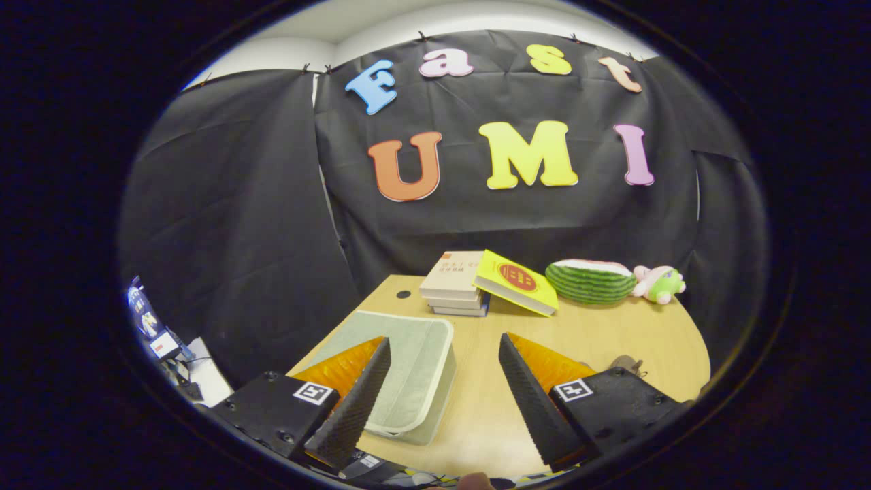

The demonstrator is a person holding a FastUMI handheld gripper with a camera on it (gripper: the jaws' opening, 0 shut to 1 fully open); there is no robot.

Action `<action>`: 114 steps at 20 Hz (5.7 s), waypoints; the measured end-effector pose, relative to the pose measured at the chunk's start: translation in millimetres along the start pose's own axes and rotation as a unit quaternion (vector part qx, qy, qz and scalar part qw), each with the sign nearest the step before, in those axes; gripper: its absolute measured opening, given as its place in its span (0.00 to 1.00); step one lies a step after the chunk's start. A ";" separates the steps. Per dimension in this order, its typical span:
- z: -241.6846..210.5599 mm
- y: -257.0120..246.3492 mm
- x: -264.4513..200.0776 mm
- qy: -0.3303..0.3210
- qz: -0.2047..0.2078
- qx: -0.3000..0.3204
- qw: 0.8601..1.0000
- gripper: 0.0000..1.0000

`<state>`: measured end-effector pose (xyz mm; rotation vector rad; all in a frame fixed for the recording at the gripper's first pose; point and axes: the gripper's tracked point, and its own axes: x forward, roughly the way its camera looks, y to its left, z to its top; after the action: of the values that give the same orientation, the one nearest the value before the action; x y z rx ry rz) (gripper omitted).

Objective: Open the storage box then place both shoes into the box .Put the left shoe in first, then the right shoe, with the right side of both shoes facing outward in a uniform manner.

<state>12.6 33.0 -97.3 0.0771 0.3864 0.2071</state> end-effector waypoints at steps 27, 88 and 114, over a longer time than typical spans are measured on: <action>-131.5 34.0 67.9 0.322 0.175 0.301 0.881 0.17; -41.7 -163.9 2.8 0.186 0.005 -0.007 0.982 1.00; -237.9 -241.9 52.2 0.488 -0.029 0.245 0.837 0.53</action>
<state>14.0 -183.5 -363.7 0.4776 1.4657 0.0656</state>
